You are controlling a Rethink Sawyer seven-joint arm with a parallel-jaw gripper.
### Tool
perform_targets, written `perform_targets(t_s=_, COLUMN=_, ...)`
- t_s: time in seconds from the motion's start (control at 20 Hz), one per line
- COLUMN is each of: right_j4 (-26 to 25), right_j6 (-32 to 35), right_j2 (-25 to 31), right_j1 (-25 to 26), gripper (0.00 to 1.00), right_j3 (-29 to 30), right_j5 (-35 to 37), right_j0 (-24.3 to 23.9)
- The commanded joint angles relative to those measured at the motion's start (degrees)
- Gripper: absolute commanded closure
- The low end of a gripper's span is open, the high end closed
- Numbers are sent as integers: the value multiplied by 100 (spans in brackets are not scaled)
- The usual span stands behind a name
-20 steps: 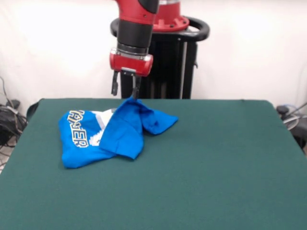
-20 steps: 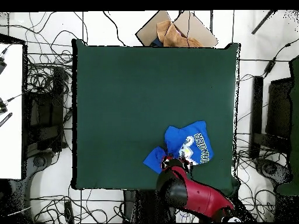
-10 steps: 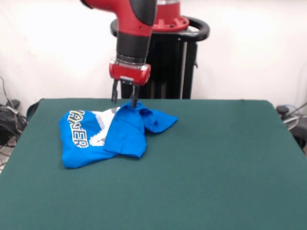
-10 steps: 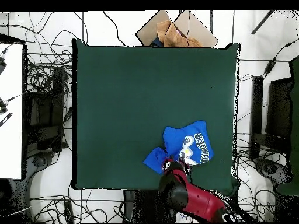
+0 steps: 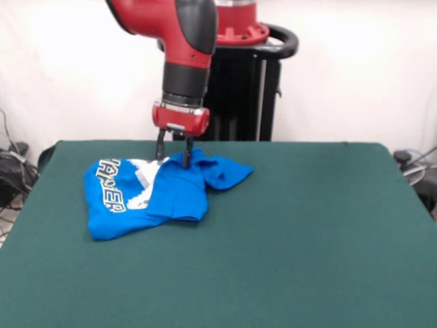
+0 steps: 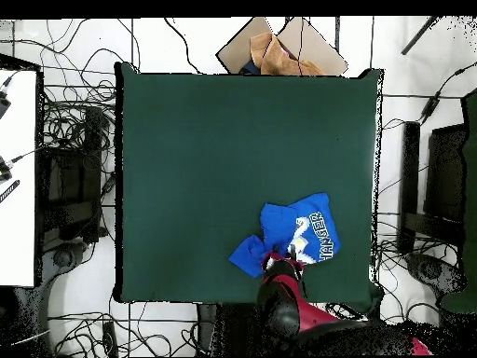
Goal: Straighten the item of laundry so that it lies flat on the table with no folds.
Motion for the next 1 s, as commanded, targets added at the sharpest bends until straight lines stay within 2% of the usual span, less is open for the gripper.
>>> perform_targets(t_s=0.05, right_j4=150, right_j6=1870, right_j2=1192, right_j1=-347, gripper=0, right_j3=273, right_j5=436, right_j0=-151)
perform_targets(t_s=0.15, right_j4=297, right_j6=1723, right_j2=1209, right_j1=-487, gripper=0, right_j3=298, right_j5=668, right_j0=-64)
perform_targets(t_s=0.2, right_j4=372, right_j6=1714, right_j2=1355, right_j1=-500, gripper=100, right_j3=355, right_j5=818, right_j0=-154)
perform_targets(t_s=0.4, right_j4=885, right_j6=1821, right_j2=1489, right_j1=-962, gripper=100, right_j3=536, right_j5=1394, right_j0=31)
perform_targets(t_s=0.6, right_j4=1279, right_j6=2030, right_j2=1760, right_j1=-1389, gripper=100, right_j3=793, right_j5=1627, right_j0=159)
perform_targets(t_s=0.8, right_j4=1375, right_j6=1987, right_j2=1699, right_j1=-1229, gripper=100, right_j3=665, right_j5=1335, right_j0=312)
perform_targets(t_s=1.0, right_j4=1305, right_j6=1866, right_j2=1793, right_j1=-1016, gripper=100, right_j3=502, right_j5=1280, right_j0=244)
